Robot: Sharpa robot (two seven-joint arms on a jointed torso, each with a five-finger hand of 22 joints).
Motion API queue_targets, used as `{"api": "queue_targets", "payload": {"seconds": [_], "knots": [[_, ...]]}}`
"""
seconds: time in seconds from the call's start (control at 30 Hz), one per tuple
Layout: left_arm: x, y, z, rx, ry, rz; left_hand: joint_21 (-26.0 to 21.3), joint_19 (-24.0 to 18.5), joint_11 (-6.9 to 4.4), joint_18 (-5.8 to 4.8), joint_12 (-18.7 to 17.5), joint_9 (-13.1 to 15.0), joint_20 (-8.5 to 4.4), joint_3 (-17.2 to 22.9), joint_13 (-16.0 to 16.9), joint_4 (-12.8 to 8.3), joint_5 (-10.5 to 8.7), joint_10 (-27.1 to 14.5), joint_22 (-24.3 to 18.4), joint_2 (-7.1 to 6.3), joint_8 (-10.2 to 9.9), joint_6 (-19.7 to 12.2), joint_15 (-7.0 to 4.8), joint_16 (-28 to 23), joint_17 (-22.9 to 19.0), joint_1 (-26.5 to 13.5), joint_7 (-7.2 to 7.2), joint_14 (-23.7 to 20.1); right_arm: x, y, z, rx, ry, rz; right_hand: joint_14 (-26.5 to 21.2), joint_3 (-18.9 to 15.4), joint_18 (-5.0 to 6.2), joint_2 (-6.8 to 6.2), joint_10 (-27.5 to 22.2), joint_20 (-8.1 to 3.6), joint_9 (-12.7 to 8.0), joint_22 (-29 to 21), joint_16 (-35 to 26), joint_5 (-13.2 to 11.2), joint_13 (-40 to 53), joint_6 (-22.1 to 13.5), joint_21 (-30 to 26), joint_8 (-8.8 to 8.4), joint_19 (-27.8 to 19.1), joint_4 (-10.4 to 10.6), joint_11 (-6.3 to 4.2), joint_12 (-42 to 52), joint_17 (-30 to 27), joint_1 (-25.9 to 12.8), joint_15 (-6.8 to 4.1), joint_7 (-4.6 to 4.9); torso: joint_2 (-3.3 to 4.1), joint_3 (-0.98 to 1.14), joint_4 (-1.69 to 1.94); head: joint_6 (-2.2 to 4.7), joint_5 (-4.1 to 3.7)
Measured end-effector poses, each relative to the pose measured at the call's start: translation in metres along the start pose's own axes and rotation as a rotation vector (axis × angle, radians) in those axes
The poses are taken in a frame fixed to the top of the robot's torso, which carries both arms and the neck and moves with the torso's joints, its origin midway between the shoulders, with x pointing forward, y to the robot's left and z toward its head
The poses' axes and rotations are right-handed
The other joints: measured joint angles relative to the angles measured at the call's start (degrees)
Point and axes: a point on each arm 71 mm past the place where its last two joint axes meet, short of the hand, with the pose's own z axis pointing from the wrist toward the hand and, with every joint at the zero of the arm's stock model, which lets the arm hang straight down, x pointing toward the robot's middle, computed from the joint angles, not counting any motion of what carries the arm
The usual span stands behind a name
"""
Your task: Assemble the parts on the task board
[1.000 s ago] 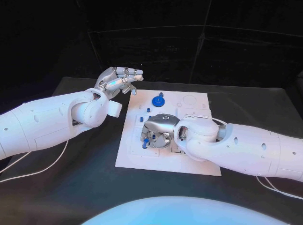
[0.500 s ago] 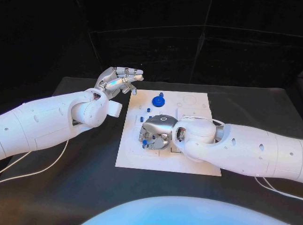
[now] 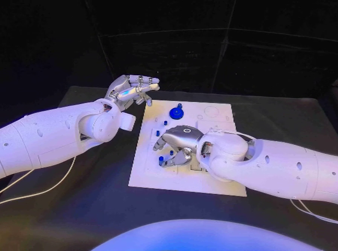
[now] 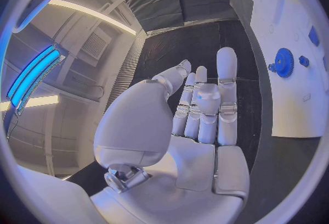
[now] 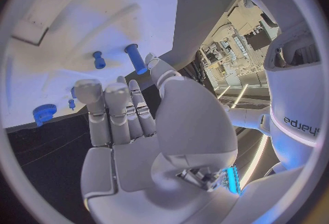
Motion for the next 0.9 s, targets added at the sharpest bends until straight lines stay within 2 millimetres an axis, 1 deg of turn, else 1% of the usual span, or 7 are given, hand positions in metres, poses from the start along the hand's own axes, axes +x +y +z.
{"api": "queue_targets", "payload": {"seconds": [0.1, 0.33, 0.43, 0.57, 0.63, 0.77, 0.9], "knots": [[-0.001, 0.000, 0.000, 0.000, -0.002, 0.001, 0.0, 0.0, 0.00, 0.00, 0.0, 0.0, 0.00, 0.0, 0.0, 0.0, 0.00, 0.0, 0.0, 0.00, 0.0, 0.0, 0.00, 0.0, 0.0, 0.0, 0.00, 0.0, -0.005, -0.007, -0.018, 0.005, -0.037, 0.030, 0.1, -4.5, 0.00, 0.74, 0.2, -0.13, 0.1, -0.2, 0.0, 0.0, 0.1, 0.2, -0.1, 0.22, 0.1, 1.5, -0.35, 2.8, -0.2, 0.7, -0.14, 0.06, -0.01, -0.01, 0.00, 0.11, -0.08], [-0.004, -0.001, -0.002, -0.001, -0.007, 0.003, 0.0, 0.0, 0.00, 0.00, 0.0, 0.0, 0.00, 0.0, 0.0, 0.0, 0.00, 0.0, 0.0, 0.00, 0.0, 0.0, 0.00, 0.0, 0.0, 0.0, 0.00, 0.0, -0.036, -0.037, -0.068, 0.094, -0.123, 0.130, 1.4, -7.3, 0.00, 2.47, 7.9, -0.61, 0.7, 1.9, 1.2, 0.7, 1.2, 4.7, 0.9, 2.06, 2.2, 3.4, -0.93, 8.2, 1.6, 0.3, -0.95, 0.12, -0.13, -0.05, -0.12, 0.57, -1.36], [-0.005, -0.001, -0.002, -0.002, -0.008, 0.003, 0.0, 0.0, 0.00, 0.00, 0.0, 0.0, 0.00, 0.0, 0.0, 0.0, 0.00, 0.0, 0.0, 0.00, 0.0, 0.0, 0.00, 0.0, 0.0, 0.0, 0.00, 0.0, -0.052, -0.057, -0.093, 0.179, -0.164, 0.181, 2.7, -8.5, -0.07, 3.25, 15.1, -1.51, 1.0, 6.9, 4.1, 1.4, 3.1, 6.4, 3.6, 3.10, 5.5, 4.5, -2.59, 12.5, 6.5, -0.5, -2.29, -1.23, -0.18, -0.05, -0.35, 0.90, -2.37], [-0.004, -0.001, -0.003, -0.002, -0.006, 0.002, -0.3, 0.0, 0.00, 0.00, 0.0, 0.0, 0.00, -0.1, 0.0, 0.1, 0.00, 0.0, 0.0, 0.00, 0.0, 0.0, 0.00, 0.0, -0.1, 0.0, 0.00, 0.0, -0.056, -0.080, -0.118, 0.315, -0.174, 0.241, 3.3, -12.0, -1.42, 3.31, 21.9, -3.59, 1.4, 13.5, 8.0, 5.3, 8.8, 8.2, 7.2, 5.23, 9.6, 8.1, -4.96, 20.1, 12.8, -3.8, -3.91, -3.09, -0.30, -0.10, -0.63, 1.12, -3.55], [-0.004, -0.001, -0.003, -0.002, -0.005, 0.001, -0.3, 0.0, 0.00, 0.00, 0.0, 0.0, 0.00, -0.2, 0.0, 0.2, 0.00, 0.0, -0.1, 0.00, 0.0, 0.0, 0.00, 0.0, -0.1, 0.0, 0.00, 0.0, -0.057, -0.090, -0.127, 0.379, -0.170, 0.257, 3.4, -13.8, -2.31, 3.26, 21.9, -4.31, 1.7, 15.8, 10.0, 6.5, 13.4, 8.1, 8.5, 6.53, 10.7, 9.9, -5.36, 24.5, 16.2, -4.2, -4.42, -3.60, -0.34, -0.12, -0.80, 1.19, -4.05], [-0.002, -0.001, -0.004, -0.002, -0.001, -0.001, -0.3, 0.0, 0.00, -0.01, 0.0, 0.0, 0.00, -0.2, 0.0, 0.2, 0.00, 0.0, -0.1, 0.00, 0.0, 0.0, 0.00, 0.0, -0.1, 0.0, 0.00, 0.0, -0.052, -0.104, -0.142, 0.497, -0.144, 0.274, 3.3, -17.3, -2.32, 3.88, 19.9, -4.31, 2.5, 19.0, 13.1, 6.5, 30.4, 7.3, 10.2, 9.97, 12.1, 14.1, -5.73, 38.5, 21.5, -3.6, -4.54, -3.96, -0.40, -0.12, -1.12, 1.25, -4.69], [-0.002, -0.001, -0.005, -0.002, 0.000, -0.001, -0.3, 0.0, 0.00, 0.00, 0.0, 0.0, 0.00, -0.2, 0.0, 0.2, 0.00, 0.0, -0.1, 0.00, 0.0, 0.0, 0.00, 0.0, -0.1, 0.0, 0.00, 0.0, -0.039, -0.109, -0.154, 0.583, -0.100, 0.281, 3.3, -18.8, -3.21, 3.93, 21.3, -4.53, 3.1, 21.2, 14.7, 6.3, 42.1, 7.0, 11.0, 11.87, 13.1, 15.6, -5.82, 47.8, 24.8, -3.2, -4.53, -4.24, -0.41, -0.07, -1.33, 1.14, -5.20]]}}
